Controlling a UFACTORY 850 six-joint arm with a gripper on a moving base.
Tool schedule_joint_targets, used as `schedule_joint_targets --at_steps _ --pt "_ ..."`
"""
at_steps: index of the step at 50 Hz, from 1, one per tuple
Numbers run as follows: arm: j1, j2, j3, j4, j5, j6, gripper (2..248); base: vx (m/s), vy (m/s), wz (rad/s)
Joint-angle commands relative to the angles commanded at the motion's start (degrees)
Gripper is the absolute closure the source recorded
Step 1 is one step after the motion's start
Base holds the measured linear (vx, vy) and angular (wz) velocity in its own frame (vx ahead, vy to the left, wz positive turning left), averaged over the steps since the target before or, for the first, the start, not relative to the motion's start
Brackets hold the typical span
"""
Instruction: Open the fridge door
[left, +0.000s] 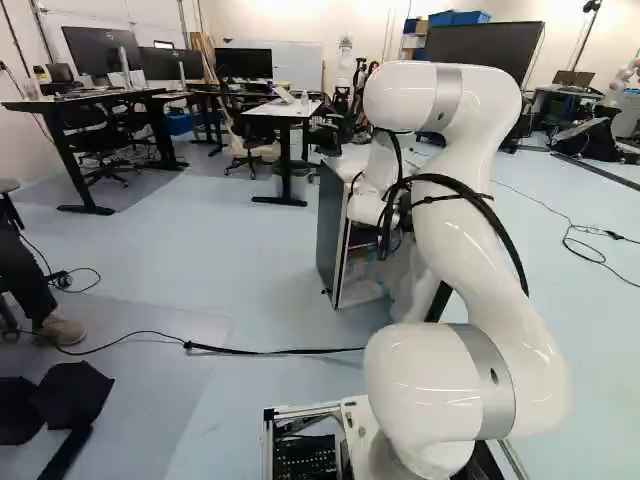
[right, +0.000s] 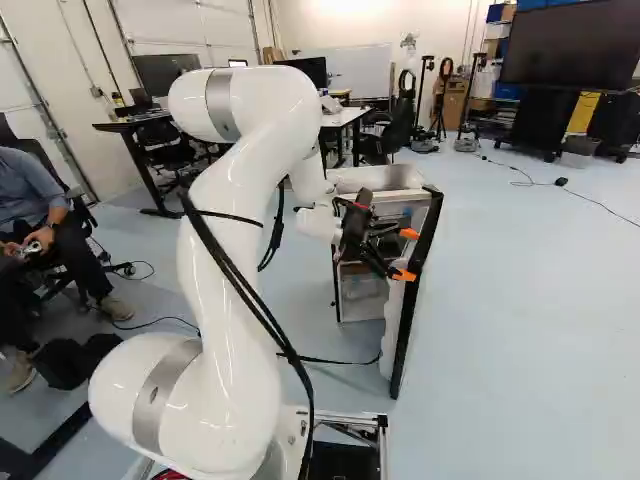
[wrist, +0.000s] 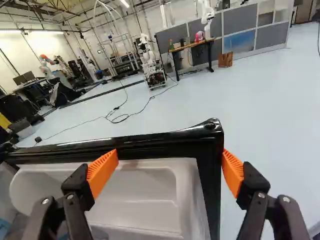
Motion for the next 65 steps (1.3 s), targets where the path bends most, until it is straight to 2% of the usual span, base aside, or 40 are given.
schedule_joint_targets --at_steps 12,39,51,65 --pt "-0.24 0.48 1.01 0.0 0.0 0.0 3 0.0 0.0 0.0" --pt "-1.44 3.89 8.33 -0.43 0.0 0.0 3 0.0 0.0 0.0" --pt "-2.88 4.79 10.29 -1.75 0.0 0.0 3 0.0 0.0 0.0" --pt "-3.21 4.95 10.64 -4.8 0.0 0.0 3 0.0 0.0 0.0"
